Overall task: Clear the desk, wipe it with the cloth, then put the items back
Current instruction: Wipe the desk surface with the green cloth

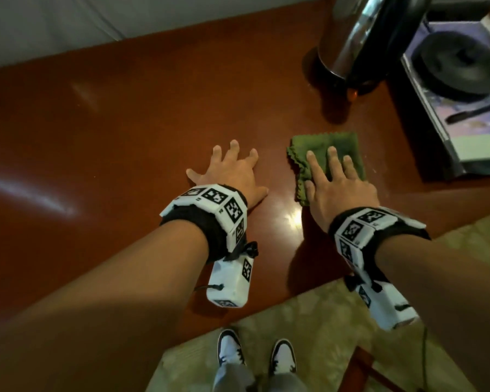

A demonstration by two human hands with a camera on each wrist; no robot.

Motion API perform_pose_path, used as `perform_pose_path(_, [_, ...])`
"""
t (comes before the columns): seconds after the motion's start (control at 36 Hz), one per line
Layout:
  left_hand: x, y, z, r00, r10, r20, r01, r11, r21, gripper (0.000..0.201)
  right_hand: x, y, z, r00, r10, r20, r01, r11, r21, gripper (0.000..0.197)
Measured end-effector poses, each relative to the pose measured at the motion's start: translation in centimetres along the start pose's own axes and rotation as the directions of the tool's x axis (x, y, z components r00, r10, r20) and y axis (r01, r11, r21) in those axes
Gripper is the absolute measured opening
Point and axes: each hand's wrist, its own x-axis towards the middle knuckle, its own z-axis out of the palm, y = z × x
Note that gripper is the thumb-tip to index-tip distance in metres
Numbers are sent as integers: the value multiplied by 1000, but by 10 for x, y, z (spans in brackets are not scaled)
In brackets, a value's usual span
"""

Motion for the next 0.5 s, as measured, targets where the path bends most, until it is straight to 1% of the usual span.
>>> perform_pose_path(0.14, [-21,28,15,1000,19,17,-19,1000,13,82,-30,13,21,999,-44,-5,44,999,7,58])
perform_pose_path(0.28, [-36,62,28,1000,18,24,-18,1000,-14,79,-54,41,35,996,-87,5,87,996,16,58])
perform_pose_path(0.36, [-41,83,36,1000,28,7,-28,999,-30,76,-60,61,42,994,-114,-4,114,993,19,58])
perform_pose_path(0.5, [-43,111,42,1000,-1,-10,0,999,-34,76,-59,78,45,986,-166,-19,166,986,-8,58])
